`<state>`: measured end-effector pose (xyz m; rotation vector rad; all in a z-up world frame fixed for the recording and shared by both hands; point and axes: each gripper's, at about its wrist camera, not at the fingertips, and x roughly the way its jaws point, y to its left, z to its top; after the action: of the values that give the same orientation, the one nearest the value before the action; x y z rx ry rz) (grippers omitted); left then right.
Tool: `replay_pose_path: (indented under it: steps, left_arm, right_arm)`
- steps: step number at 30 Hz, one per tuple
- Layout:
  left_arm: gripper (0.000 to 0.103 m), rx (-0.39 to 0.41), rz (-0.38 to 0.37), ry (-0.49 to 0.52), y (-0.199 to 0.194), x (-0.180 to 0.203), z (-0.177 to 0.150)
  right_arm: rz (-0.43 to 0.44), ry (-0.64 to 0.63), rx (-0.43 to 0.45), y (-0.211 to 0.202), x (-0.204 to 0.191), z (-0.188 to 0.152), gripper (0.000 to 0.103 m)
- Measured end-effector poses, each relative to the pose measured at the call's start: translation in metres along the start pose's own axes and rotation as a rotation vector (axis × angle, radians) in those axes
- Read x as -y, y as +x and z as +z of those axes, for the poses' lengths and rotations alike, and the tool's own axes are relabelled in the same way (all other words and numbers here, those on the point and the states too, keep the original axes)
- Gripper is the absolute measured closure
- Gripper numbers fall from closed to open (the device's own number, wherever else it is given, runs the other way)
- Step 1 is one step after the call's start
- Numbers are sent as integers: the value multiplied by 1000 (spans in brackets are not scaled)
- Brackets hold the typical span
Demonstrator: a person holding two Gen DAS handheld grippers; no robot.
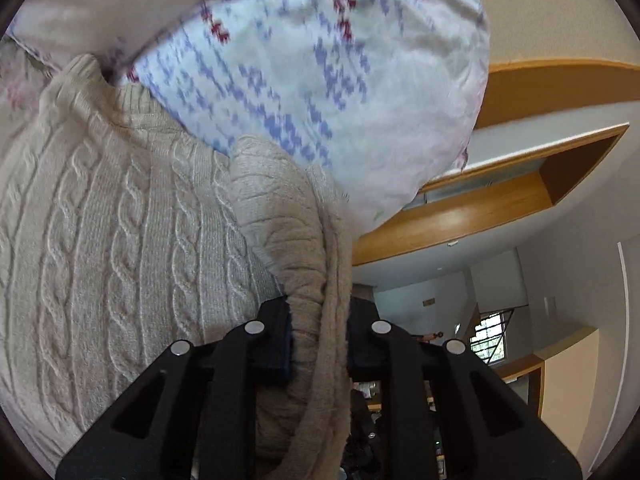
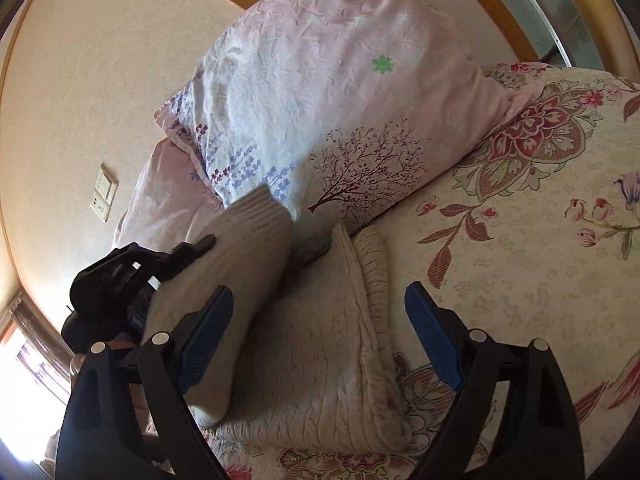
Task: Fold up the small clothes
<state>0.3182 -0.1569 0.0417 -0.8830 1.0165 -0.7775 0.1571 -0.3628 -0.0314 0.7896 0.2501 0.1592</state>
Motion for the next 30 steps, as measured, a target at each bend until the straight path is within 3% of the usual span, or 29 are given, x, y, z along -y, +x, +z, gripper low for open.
replay_pose_path:
  steps: [2,4,5,8,10,12,16,23,25,27,30]
  left_arm:
    - [82,-96,6,-47,28,-9,-9]
    - [81,-163,-64,-90,37,-15,-14]
    - [80,-168,-80,-85,32,-15,-14]
    - [65,-96,-74,-3,-9,-9,-8]
    - [55,-25,-13,62,-44,-7,-3]
    - [50,25,99,122,-78,-10,-3]
    - [43,66,292,241,-120,-28,-4]
    - [41,-13,371,232,-111,-64,-21]
    - [41,-19,362,242,-109,-66,-25]
    - [41,-29,343,253,-106,-64,-28]
    - [44,-38,338,275,-102,-61,-32]
  right_arm:
    - [-8,27,10,-2,6,1,14]
    - [-3,56,14,-3,12,3,14]
    - [4,73,11,-3,15,4,14]
    - [32,122,3,-1,23,6,14]
    - [52,151,-8,-1,28,6,14]
    - [50,171,-45,1,29,5,14]
    - [-44,161,-187,8,23,14,15]
    - [-122,257,-346,27,35,31,16]
    - [-141,248,-368,34,35,29,23]
    - [-141,241,-389,41,34,27,53]
    - [-150,181,-388,49,25,25,80]
